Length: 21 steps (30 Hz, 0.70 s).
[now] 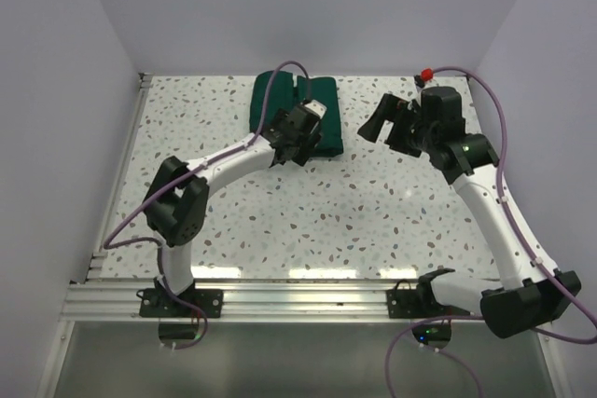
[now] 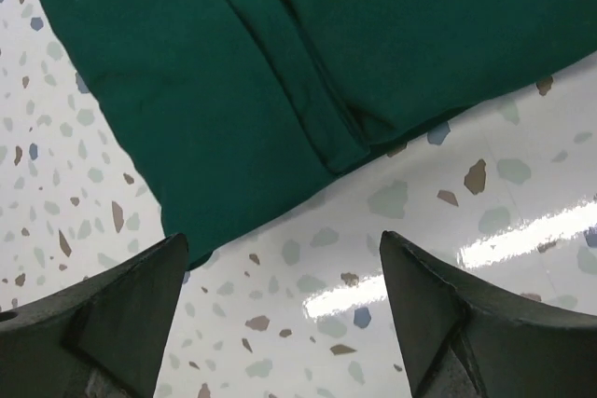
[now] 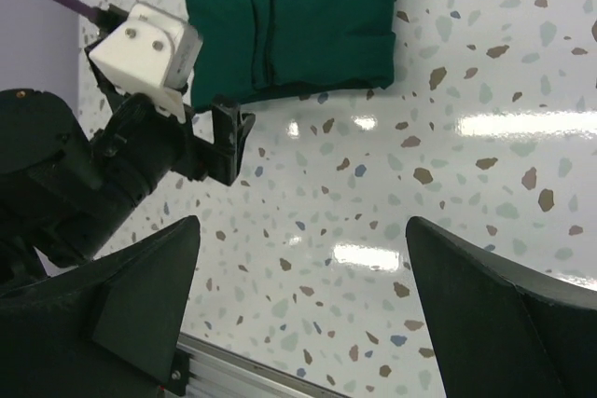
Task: Open and lay out the surgical kit
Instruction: Open the surgical kit at the center of the board.
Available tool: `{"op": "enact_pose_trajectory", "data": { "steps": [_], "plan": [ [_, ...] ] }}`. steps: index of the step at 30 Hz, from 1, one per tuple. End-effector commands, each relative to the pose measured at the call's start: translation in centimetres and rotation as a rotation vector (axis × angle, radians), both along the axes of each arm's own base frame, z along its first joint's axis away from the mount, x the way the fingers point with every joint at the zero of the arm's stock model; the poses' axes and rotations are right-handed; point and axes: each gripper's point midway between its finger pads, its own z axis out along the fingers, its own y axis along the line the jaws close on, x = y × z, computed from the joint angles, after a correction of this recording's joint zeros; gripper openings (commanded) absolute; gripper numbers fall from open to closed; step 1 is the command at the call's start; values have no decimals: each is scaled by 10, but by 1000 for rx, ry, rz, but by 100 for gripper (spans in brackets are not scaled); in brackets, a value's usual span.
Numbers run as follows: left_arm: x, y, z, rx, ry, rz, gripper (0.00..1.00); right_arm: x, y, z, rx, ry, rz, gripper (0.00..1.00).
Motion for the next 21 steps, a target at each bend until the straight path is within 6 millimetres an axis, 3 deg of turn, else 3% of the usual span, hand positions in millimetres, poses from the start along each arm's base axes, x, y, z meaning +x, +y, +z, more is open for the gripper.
{"op": "enact_pose_trajectory", "data": {
  "steps": [1, 5, 12, 21],
  "plan": [
    [31, -17, 23, -35, -109, -5, 88, 0, -5, 2, -65, -5, 24, 97],
    [46, -28, -1, 22, -84, -42, 87, 1, -1, -4, -53, 17, 35, 97],
    [68, -30, -4, 75, -117, 5, 82, 2, -6, -8, -90, 20, 26, 98],
    [66, 5, -10, 137, -122, 97, 66, 8, -5, -15, -100, 31, 29, 98]
  ]
}}
